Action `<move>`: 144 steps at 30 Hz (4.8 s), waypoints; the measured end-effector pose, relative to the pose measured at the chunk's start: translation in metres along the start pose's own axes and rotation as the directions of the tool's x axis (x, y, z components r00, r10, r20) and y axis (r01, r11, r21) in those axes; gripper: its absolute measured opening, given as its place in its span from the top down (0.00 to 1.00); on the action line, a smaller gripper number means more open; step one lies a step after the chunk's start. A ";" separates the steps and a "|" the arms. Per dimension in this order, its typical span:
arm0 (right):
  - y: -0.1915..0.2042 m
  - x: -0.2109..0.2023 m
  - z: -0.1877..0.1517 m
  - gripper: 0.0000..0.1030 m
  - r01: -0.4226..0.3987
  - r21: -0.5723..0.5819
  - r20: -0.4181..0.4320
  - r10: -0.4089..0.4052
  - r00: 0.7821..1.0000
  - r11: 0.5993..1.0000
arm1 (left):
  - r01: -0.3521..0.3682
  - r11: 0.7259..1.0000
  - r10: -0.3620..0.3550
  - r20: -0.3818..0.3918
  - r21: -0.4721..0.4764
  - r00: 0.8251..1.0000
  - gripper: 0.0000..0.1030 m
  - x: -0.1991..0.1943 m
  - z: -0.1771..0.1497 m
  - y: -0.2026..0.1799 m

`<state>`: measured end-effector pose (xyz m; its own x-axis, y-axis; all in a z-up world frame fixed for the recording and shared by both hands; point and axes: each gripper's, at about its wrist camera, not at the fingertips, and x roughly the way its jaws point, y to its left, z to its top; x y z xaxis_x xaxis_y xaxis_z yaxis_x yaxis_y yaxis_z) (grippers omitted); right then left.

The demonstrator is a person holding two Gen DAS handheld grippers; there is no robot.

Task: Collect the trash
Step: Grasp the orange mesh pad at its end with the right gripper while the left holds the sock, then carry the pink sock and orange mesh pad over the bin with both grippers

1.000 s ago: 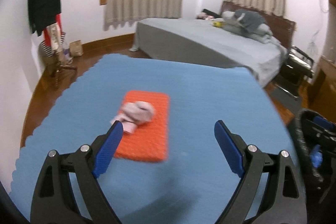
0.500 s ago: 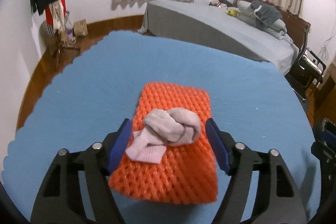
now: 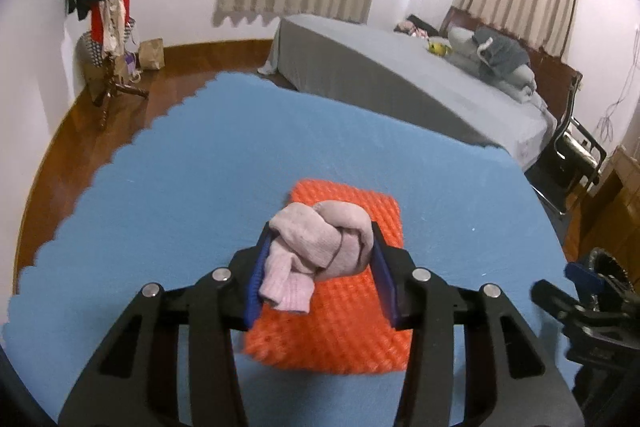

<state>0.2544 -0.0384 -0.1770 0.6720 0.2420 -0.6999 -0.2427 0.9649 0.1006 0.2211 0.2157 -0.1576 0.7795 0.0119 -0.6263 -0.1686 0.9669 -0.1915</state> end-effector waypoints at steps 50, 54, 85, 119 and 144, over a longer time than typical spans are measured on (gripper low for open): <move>0.059 0.007 0.002 0.82 -0.249 -0.102 -0.166 0.230 0.959 0.963 | -0.095 0.995 0.095 -0.017 -0.038 0.995 0.57 -0.051 -0.034 0.040; 0.046 0.020 -0.006 0.76 -0.202 -0.093 -0.186 0.183 0.965 0.975 | -0.080 0.996 0.079 -0.021 -0.026 0.997 0.57 -0.049 -0.035 0.031; 0.091 0.054 -0.006 0.10 -0.065 -0.025 -0.188 0.059 0.980 0.998 | -0.137 0.989 0.136 -0.018 -0.060 0.991 0.57 -0.046 -0.036 0.055; 0.017 -0.073 -0.004 0.83 -0.265 -0.069 -0.073 0.260 0.963 0.962 | -0.006 0.999 0.005 0.026 0.045 1.000 0.57 -0.088 -0.034 -0.042; -0.091 -0.192 -0.009 0.83 -0.150 0.030 0.109 0.146 0.983 0.988 | 0.171 0.968 -0.185 0.059 0.185 0.981 0.57 -0.146 -0.035 -0.184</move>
<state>0.1412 -0.1736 -0.0584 0.7017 0.3900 -0.5963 -0.3200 0.9202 0.2253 0.1176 0.0275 -0.0576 0.8314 -0.1520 -0.5345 0.0819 0.9849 -0.1527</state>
